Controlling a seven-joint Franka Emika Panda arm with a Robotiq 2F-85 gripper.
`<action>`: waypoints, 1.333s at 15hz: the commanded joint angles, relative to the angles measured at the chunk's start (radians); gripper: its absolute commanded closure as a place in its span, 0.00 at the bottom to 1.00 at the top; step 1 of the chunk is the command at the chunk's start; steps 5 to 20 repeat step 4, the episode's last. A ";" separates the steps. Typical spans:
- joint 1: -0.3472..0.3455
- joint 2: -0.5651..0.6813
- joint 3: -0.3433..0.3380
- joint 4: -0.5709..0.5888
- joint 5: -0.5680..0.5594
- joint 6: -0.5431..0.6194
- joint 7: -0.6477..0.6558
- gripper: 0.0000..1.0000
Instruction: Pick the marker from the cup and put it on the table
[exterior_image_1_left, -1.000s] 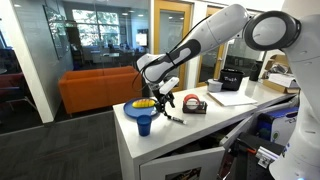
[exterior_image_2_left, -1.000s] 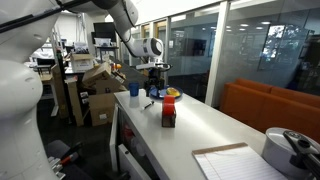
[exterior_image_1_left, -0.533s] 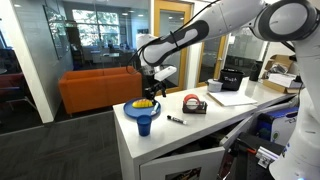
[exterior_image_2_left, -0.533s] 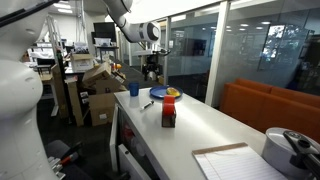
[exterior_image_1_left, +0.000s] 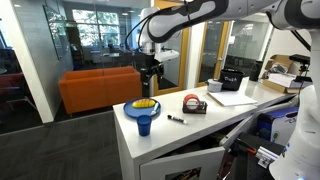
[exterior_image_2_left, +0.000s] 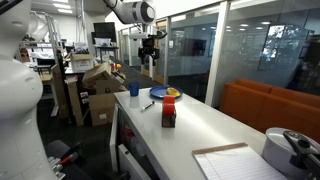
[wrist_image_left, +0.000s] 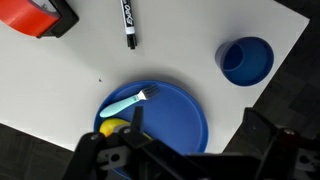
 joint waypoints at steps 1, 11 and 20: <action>-0.004 -0.013 0.005 -0.004 0.000 -0.003 0.001 0.00; -0.004 -0.033 0.007 -0.025 0.001 0.001 0.001 0.00; -0.004 -0.033 0.007 -0.025 0.001 0.001 0.001 0.00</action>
